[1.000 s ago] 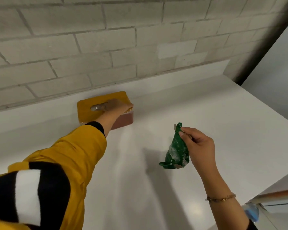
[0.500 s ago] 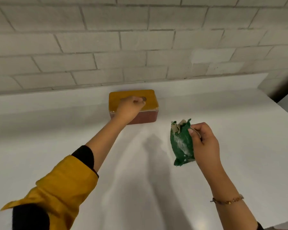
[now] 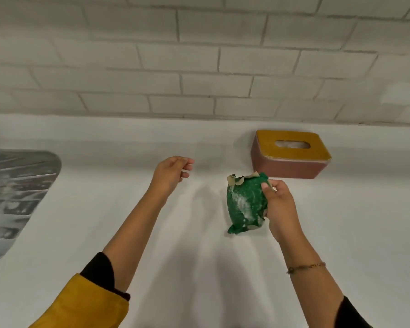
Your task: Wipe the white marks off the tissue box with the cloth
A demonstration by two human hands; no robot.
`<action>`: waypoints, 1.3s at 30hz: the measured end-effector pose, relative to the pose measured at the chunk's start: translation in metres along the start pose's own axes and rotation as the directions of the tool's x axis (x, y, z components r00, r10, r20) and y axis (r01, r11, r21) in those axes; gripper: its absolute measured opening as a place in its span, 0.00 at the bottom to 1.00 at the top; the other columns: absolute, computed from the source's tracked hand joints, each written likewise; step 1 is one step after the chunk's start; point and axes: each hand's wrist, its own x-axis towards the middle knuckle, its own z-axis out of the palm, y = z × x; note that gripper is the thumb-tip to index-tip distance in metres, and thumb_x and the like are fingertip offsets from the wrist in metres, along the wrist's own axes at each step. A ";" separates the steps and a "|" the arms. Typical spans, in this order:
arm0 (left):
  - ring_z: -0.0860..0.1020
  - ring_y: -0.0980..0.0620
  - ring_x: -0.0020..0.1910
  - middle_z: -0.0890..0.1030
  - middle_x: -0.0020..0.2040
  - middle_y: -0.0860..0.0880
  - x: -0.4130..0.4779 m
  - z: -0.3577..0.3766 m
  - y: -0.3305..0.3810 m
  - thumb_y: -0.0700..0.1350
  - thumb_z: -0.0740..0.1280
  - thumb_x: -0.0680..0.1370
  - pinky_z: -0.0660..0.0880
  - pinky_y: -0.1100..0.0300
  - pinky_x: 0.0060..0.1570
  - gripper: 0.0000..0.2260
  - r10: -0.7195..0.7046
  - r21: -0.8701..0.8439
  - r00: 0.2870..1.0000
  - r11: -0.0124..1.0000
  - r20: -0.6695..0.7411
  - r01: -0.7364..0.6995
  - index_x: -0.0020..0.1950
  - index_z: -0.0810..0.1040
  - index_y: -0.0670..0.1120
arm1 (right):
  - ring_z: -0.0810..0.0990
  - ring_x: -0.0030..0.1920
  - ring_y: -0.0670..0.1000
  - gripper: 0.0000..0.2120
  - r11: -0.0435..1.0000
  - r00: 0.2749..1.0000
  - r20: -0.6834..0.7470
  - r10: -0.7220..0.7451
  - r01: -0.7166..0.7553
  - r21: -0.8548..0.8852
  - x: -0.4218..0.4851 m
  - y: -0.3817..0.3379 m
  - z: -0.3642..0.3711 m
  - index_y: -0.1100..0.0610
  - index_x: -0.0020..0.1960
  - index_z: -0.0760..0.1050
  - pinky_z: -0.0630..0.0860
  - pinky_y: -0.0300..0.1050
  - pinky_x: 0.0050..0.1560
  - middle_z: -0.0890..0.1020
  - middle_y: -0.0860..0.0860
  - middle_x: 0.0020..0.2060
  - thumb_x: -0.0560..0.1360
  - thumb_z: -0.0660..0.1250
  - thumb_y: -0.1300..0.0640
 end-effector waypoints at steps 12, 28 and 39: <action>0.77 0.57 0.35 0.80 0.39 0.54 0.021 -0.189 -0.034 0.43 0.59 0.78 0.71 0.65 0.39 0.13 -0.092 -0.144 0.959 0.988 -0.270 0.054 0.40 0.80 0.53 | 0.79 0.42 0.51 0.07 0.932 0.924 0.328 0.198 -0.281 0.229 -0.013 -0.006 0.235 0.55 0.47 0.71 0.77 0.50 0.48 0.79 0.53 0.44 0.81 0.58 0.62; 0.73 0.55 0.33 0.77 0.38 0.49 0.054 -0.342 -0.036 0.38 0.57 0.80 0.68 0.74 0.23 0.12 -0.083 -0.175 0.931 0.984 -0.356 0.021 0.53 0.79 0.38 | 0.73 0.65 0.62 0.19 0.683 0.799 0.550 0.243 -0.544 0.488 -0.030 -0.015 0.481 0.71 0.65 0.69 0.66 0.57 0.69 0.74 0.66 0.64 0.81 0.48 0.65; 0.72 0.56 0.31 0.77 0.36 0.50 0.073 -0.358 -0.046 0.41 0.58 0.80 0.69 0.67 0.31 0.11 -0.079 -0.130 0.982 0.990 -0.174 0.056 0.45 0.80 0.44 | 0.76 0.59 0.61 0.14 0.930 0.966 0.165 0.201 -0.135 -0.343 -0.026 0.051 0.476 0.68 0.60 0.74 0.71 0.42 0.51 0.78 0.63 0.59 0.77 0.58 0.70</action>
